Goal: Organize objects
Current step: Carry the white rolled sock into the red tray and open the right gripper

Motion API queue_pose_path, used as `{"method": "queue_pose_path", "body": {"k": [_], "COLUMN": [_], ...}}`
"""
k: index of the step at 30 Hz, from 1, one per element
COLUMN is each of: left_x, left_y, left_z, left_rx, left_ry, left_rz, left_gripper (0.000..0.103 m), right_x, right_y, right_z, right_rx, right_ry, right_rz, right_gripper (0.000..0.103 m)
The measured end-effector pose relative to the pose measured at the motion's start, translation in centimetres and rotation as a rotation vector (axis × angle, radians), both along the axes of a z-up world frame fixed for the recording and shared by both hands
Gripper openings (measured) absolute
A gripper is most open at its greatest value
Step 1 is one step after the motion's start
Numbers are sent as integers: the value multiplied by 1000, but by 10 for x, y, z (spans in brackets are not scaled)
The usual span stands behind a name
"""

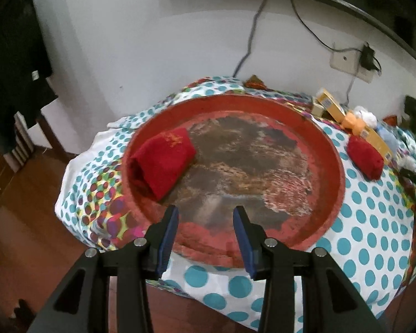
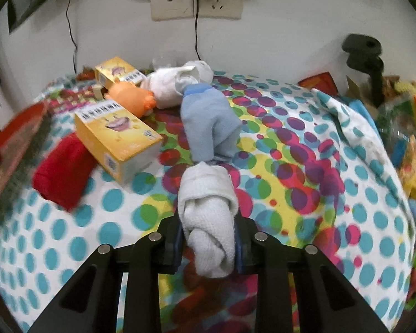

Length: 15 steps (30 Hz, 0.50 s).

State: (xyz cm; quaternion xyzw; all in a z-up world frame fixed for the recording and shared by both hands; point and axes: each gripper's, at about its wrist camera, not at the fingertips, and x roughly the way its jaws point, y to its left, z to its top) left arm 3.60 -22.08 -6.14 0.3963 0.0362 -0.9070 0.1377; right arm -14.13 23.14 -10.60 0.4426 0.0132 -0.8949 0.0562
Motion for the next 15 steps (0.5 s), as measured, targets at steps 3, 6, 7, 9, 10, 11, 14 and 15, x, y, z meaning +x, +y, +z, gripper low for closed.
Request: {"method": "queue_pose_path", "body": {"k": [3,6,7,9,10,11,14,15], "left_x": [3,6,6,7,8,9,11,12], "left_y": [-8,-11,-11,-14,-16,-17,-18,-17], "left_z": [-1,-3,-3,-3,-2,-1,1,2], "left_rx": [-2,-17,-16,-7,-1,3,-13,-26], "left_ry": [-4,-10,-12,-15,-11,-7,-3,0], "left_rz": [24,32,29,32,32,31,33,38], "left_gripper": [42,42,42,42,42,42,42,42], "right_x": [10,20,20,22,23,23,24,24], "right_y": [4,4,-4,-13,-17,-25,-53,-58], "right_z": [11,27,29,36,38,40,42,42], "right_rx": [0,-32,-36,-44,-52,-58,-64,-63], "right_ry": [15,36,38,44,44,44,42,41], "right_rz": [2,21,28,59,72,87,142,157], "right_gripper": [26,26,26,26,26,26,26,26]}}
